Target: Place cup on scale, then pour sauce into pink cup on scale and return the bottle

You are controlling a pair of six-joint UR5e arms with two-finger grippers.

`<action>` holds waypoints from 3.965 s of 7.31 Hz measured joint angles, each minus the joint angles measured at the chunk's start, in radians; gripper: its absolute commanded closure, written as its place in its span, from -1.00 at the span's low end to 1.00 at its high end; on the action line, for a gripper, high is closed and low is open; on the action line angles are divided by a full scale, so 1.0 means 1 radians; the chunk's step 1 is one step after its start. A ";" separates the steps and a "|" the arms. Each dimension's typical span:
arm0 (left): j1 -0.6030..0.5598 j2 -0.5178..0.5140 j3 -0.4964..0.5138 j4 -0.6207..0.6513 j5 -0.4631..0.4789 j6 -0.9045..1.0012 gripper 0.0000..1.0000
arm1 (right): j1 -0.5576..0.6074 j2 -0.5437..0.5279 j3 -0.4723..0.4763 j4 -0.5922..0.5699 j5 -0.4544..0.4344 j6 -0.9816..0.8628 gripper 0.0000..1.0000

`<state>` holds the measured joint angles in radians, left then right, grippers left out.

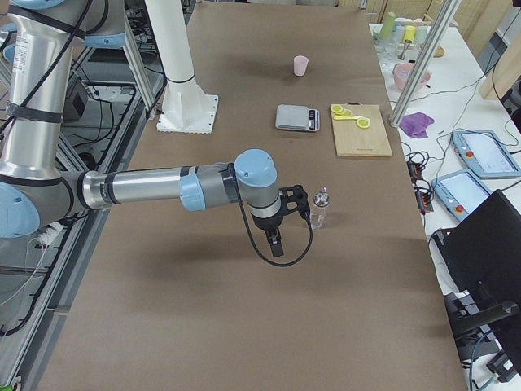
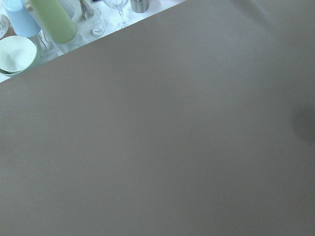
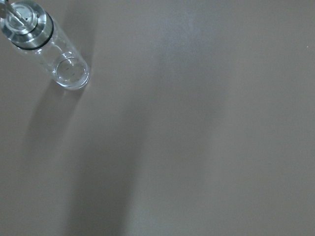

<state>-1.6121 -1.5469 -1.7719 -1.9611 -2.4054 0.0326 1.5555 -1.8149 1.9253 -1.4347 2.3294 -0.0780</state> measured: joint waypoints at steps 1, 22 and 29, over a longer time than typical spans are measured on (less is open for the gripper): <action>0.003 -0.020 0.011 -0.012 -0.023 -0.013 -0.96 | 0.000 -0.004 -0.013 0.014 0.012 0.000 -1.00; 0.746 -0.242 0.120 -0.204 0.415 -0.921 1.00 | -0.005 -0.010 -0.017 0.053 0.054 0.139 -1.00; 0.754 -0.309 0.046 -0.189 0.427 -1.007 1.00 | -0.004 -0.013 -0.017 0.053 0.054 0.138 -1.00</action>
<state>-0.8582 -1.8558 -1.7262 -2.1503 -1.9782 -0.9744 1.5517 -1.8279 1.9083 -1.3812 2.3838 0.0599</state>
